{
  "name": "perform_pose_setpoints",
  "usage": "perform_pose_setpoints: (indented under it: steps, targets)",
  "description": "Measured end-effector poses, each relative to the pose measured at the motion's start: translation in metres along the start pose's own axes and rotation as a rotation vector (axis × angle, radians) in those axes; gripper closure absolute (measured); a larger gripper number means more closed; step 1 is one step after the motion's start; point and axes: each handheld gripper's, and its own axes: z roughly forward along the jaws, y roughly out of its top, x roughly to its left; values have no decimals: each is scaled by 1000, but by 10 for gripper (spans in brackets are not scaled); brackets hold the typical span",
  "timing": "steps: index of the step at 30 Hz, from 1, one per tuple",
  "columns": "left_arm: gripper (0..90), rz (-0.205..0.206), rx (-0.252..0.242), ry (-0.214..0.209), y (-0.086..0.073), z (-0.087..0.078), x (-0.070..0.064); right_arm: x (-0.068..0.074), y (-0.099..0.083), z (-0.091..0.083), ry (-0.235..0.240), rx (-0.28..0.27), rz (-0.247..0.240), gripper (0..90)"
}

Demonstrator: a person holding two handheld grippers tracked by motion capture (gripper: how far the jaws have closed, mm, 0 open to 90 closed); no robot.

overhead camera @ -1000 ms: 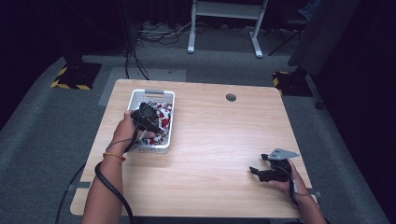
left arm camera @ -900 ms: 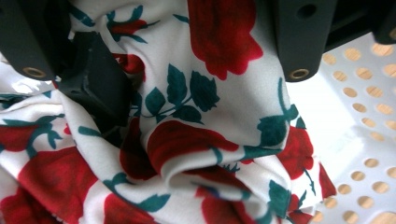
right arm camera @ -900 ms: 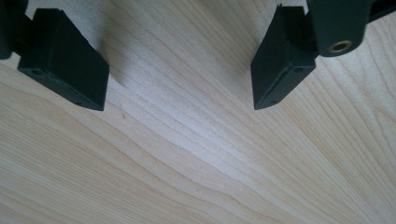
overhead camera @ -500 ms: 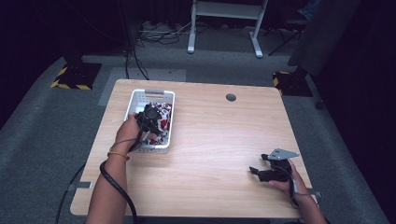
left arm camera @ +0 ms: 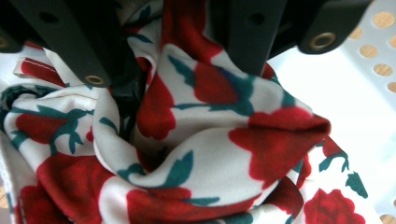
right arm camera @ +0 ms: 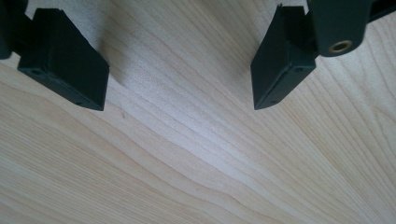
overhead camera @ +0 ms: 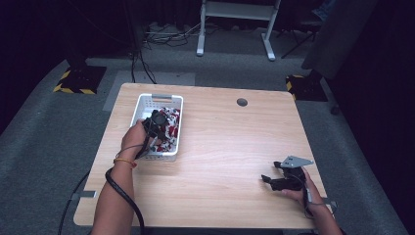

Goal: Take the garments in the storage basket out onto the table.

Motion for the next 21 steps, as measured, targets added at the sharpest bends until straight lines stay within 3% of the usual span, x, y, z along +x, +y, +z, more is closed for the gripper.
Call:
perform_pose_setpoints:
  steps: [6, 13, 21]
  targets:
    - [744, 20, -8, 40, 0, -1, -3, 0, 0, 0, 1, 0, -1, 194]
    - [774, 12, -41, 91, -1, -7, -5, 0, 0, 0, 3, 0, -3, 194]
    - [777, -10, -129, 111, -4, -25, -11, -1, 0, 0, 3, 1, -2, 192]
